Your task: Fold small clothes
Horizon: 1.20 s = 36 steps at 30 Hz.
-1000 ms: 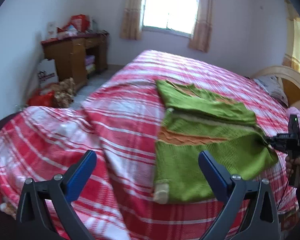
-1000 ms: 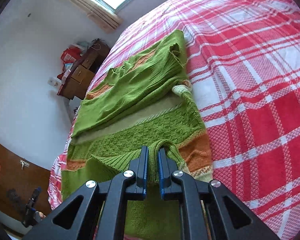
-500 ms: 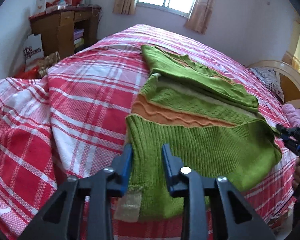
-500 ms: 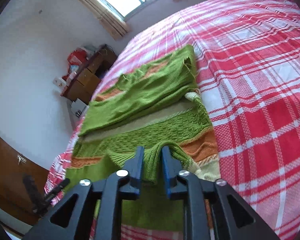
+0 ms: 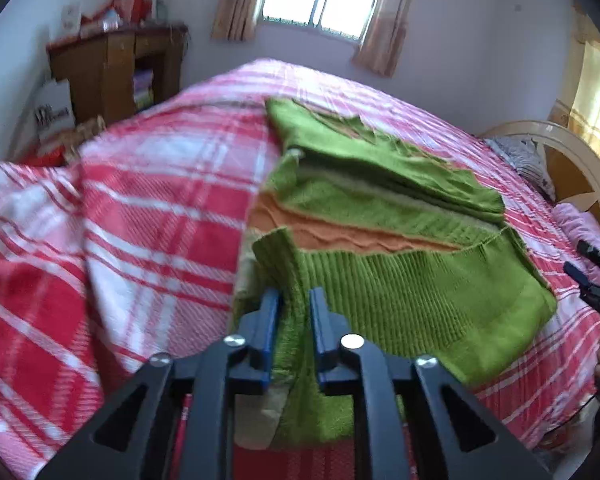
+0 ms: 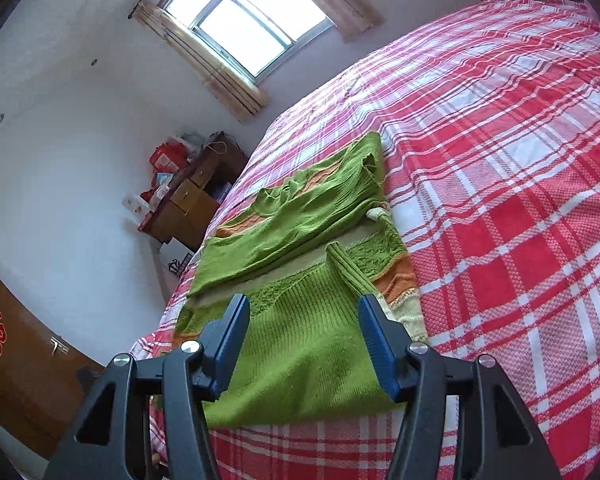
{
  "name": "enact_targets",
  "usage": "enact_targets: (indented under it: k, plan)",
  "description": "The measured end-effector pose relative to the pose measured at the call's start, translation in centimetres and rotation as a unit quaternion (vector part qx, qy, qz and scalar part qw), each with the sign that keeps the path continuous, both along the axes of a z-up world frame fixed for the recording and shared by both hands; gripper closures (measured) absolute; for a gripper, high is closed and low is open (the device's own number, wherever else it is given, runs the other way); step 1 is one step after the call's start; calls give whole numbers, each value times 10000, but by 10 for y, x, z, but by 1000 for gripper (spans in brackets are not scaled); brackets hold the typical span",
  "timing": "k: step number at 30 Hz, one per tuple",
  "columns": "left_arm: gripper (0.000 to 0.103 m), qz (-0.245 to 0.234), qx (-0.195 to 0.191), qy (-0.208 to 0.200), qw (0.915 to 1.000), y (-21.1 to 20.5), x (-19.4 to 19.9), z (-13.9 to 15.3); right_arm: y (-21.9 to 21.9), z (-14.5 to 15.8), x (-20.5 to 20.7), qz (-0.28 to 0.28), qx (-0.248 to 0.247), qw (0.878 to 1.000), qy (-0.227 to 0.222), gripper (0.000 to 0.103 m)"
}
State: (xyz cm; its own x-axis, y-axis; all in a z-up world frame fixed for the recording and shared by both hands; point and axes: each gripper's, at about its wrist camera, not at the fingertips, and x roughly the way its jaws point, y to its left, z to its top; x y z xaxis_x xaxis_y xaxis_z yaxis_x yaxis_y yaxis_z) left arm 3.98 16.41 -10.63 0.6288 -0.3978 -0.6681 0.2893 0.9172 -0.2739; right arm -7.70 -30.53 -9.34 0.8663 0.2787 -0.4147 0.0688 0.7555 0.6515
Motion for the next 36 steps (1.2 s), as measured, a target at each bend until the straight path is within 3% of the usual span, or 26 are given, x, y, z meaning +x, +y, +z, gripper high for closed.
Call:
enact_targets:
  k: [3,8,12,14,15,18,20,25,26,27,28,29,30,31,36]
  plan:
    - [77,-59,3,-48,10000,-4,0,1,1,-1,-2,6,-196,9998,64,45]
    - [57,-121,90,-79,9999,-9,-3,4,9,7,0,-51,-880,9960,134,45]
    - [52,-88,79,-76,9999,-7,-4,5,30,10,9,222,-1690,9850,267,45]
    - [41,-67,-32,-23,10000,-5,-2,3,44,11,18,383,-2199,9743,320,45]
    - [41,-37,-92,12,10000,-3,0,2,49,11,21,425,-2375,9699,335,45]
    - [52,33,-211,6,9998,0,2,-2,59,5,44,544,-2845,9560,477,45]
    - [71,70,-145,-5,9999,1,2,-2,64,-2,63,601,-3157,9449,619,45]
    - [77,177,-358,139,9991,10,6,-3,68,-24,103,679,-3553,9275,946,45]
    - [77,176,-354,153,9991,10,7,-3,68,-30,108,757,-3511,9275,1038,46]
    - [77,169,-324,156,9992,10,6,-3,67,-32,109,794,-3407,9317,977,53]
    - [77,156,-276,148,9994,8,6,-2,66,-32,107,819,-3291,9366,888,72]
    - [78,139,-208,124,9996,7,5,-2,64,-31,105,872,-3134,9415,877,80]
    - [83,134,-151,98,9997,5,4,-2,64,-29,103,857,-3075,9438,861,94]
    - [94,115,-171,113,9997,5,4,-2,64,-27,98,817,-3040,9455,839,94]
    - [96,180,-328,8,9993,11,-1,10,60,-6,63,428,-2700,9607,477,94]
